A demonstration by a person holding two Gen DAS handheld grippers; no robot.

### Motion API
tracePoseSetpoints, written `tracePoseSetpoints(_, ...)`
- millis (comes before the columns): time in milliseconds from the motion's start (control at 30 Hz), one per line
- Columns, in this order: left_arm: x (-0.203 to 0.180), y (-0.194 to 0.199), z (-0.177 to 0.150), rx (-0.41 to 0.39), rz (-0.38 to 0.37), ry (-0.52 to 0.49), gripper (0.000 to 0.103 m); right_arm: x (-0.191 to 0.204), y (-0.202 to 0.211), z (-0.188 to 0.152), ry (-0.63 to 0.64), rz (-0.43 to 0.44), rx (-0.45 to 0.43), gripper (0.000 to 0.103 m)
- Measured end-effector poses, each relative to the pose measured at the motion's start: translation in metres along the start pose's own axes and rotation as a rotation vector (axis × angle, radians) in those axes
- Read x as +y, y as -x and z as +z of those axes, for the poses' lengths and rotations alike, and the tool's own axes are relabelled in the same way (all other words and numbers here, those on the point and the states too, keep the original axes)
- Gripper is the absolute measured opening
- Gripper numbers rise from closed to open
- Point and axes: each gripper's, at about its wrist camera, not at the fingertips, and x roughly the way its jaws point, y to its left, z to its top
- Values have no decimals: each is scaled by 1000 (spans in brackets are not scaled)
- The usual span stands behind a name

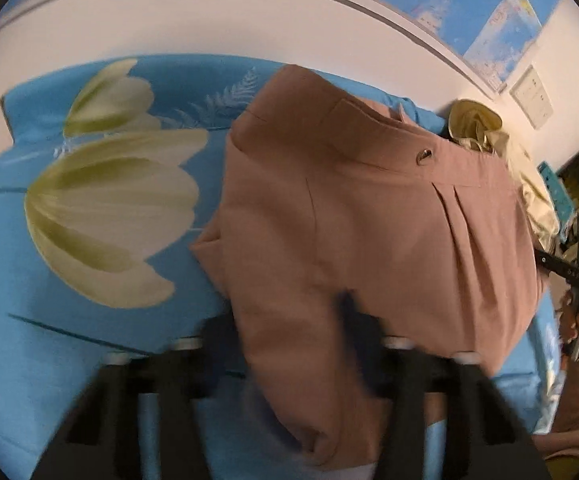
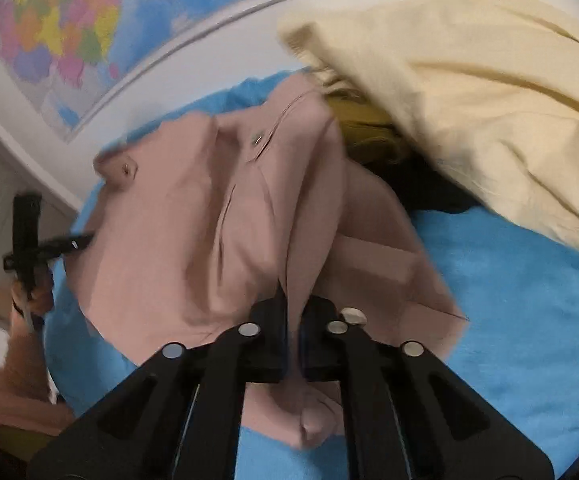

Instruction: Fold large clothes

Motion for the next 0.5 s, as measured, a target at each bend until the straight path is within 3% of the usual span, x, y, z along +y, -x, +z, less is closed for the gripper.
tracePoseSetpoints(33, 7, 5, 1, -5, -10, 36, 11, -6, 19, -1, -30, 33, -49, 3)
tracePoseSetpoints(133, 24, 22, -1, -25, -57, 100, 5, -27, 55, -4, -114, 86, -141, 3)
tracePoseSetpoints(233, 25, 18, -3, 0, -50, 97, 5, -54, 32, -11, -221, 67, -83, 4)
tracePoseSetpoints(300, 17, 11, -5, -2, -28, 71, 7, -69, 2, -22, -296, 88, 14, 14)
tracePoseSetpoints(333, 15, 13, -6, -9, -36, 75, 11, -68, 0, -24, -300, 66, 5, 32)
tracePoseSetpoints(367, 15, 18, -8, -17, -61, 85, 25, -69, 6, -24, -295, 52, -19, 51)
tracePoseSetpoints(400, 18, 22, -12, -27, -77, 88, 37, -67, 17, -26, -281, 41, -66, 63)
tracePoseSetpoints(433, 20, 29, -15, -52, -73, 88, 48, -65, 29, -28, -271, 40, -111, 85)
tracePoseSetpoints(500, 20, 38, -21, -78, -88, 81, 69, -60, 43, -34, -236, 40, -151, 96)
